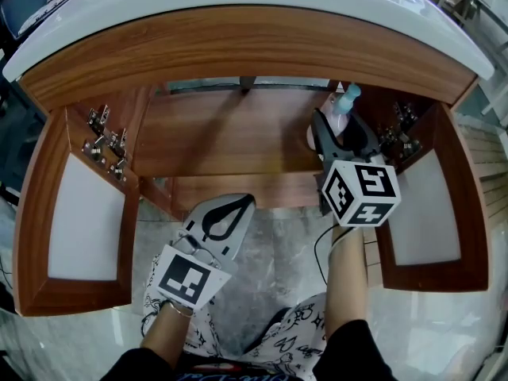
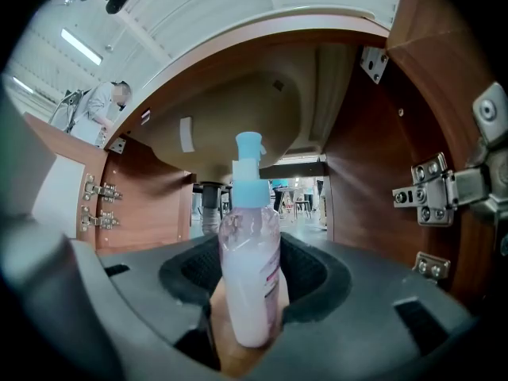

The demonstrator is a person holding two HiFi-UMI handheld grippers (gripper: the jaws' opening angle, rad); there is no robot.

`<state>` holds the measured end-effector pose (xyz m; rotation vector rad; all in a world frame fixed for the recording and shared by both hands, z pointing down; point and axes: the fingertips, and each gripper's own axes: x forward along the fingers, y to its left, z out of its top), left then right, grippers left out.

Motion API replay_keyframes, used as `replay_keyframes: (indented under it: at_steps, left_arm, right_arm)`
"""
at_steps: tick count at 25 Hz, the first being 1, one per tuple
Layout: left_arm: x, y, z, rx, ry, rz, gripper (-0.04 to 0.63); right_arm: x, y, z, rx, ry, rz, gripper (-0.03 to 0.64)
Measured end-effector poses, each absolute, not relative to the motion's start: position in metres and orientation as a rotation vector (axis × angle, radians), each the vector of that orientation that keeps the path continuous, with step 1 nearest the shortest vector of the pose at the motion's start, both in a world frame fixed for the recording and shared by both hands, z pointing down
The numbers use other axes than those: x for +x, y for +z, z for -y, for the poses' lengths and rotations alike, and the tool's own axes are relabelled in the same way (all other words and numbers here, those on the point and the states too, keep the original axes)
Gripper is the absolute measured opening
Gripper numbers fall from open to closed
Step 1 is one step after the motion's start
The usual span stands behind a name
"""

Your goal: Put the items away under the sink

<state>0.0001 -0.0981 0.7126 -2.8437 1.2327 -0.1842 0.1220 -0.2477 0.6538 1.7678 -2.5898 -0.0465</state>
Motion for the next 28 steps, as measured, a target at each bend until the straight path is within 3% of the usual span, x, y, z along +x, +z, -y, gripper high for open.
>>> replay_keyframes:
  at_steps: [28]
  left_arm:
    - [-0.012,0.714,0.096,-2.837,-0.175,-1.271,0.008]
  right_arm:
    - [0.122,0.662,0.250,1.825,-0.022,2.601,0.215]
